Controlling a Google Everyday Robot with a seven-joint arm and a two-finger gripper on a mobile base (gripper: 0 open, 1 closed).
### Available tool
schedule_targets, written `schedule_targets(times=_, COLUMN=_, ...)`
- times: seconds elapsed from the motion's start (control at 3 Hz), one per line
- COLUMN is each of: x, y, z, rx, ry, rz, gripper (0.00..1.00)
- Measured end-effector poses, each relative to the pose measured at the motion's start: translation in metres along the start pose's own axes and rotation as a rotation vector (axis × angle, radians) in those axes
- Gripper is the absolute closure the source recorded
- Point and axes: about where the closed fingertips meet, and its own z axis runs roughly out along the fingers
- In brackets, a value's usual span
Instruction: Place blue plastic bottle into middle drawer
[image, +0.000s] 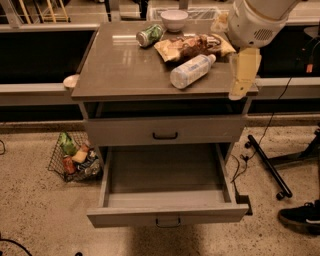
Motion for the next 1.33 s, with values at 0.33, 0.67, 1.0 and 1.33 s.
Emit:
schedule_targets(times=0.33, x=0.003, y=-0.002, z=0.009, rx=0.014, ry=-0.018, rz=0.007, gripper=0.00)
schedule_targets(times=0.67, x=0.016, y=-0.013, z=0.041, rx=0.054, ry=-0.089, rz=-0.005, gripper=0.00)
schedule_targets(times=1.0, x=0.028, y=-0.038, z=0.070, rx=0.107, ry=-0.159, rz=-0.018, gripper=0.00)
schedule_targets(times=1.33, x=0.037, y=-0.064, z=0.089, rx=0.145, ry=-0.218, rz=-0.015, gripper=0.00)
